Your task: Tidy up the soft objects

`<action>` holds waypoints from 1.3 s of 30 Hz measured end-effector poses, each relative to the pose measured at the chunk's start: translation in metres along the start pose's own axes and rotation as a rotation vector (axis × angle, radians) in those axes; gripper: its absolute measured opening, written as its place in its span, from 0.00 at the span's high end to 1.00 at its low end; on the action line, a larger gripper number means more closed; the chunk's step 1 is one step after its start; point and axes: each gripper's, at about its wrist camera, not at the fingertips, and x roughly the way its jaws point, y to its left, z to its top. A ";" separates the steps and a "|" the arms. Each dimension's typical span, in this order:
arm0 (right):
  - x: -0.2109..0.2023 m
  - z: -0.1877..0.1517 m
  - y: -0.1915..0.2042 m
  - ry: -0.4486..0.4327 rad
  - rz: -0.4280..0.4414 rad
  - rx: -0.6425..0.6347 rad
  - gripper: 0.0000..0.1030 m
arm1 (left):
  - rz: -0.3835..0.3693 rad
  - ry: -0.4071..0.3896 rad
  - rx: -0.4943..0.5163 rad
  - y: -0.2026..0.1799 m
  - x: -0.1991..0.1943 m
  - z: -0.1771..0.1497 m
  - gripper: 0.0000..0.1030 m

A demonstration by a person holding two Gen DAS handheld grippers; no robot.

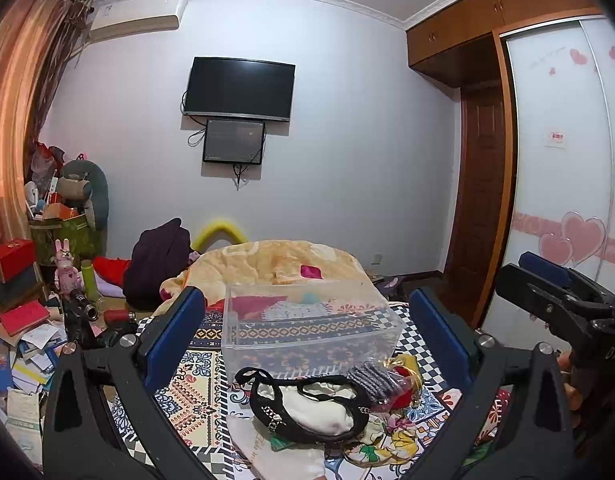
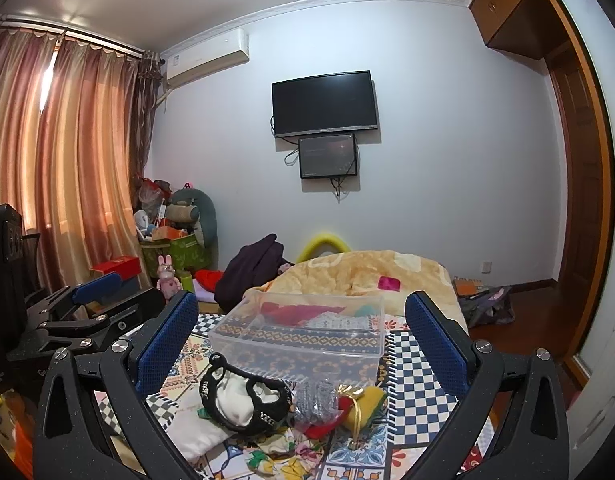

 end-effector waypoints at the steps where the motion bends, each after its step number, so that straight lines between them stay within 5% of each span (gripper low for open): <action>1: 0.000 0.000 0.000 0.000 0.000 0.000 0.00 | 0.000 0.000 0.001 0.000 0.000 0.000 0.00; 39: -0.001 -0.002 0.003 -0.007 0.005 -0.002 0.00 | 0.002 0.002 -0.001 -0.001 -0.003 0.003 0.00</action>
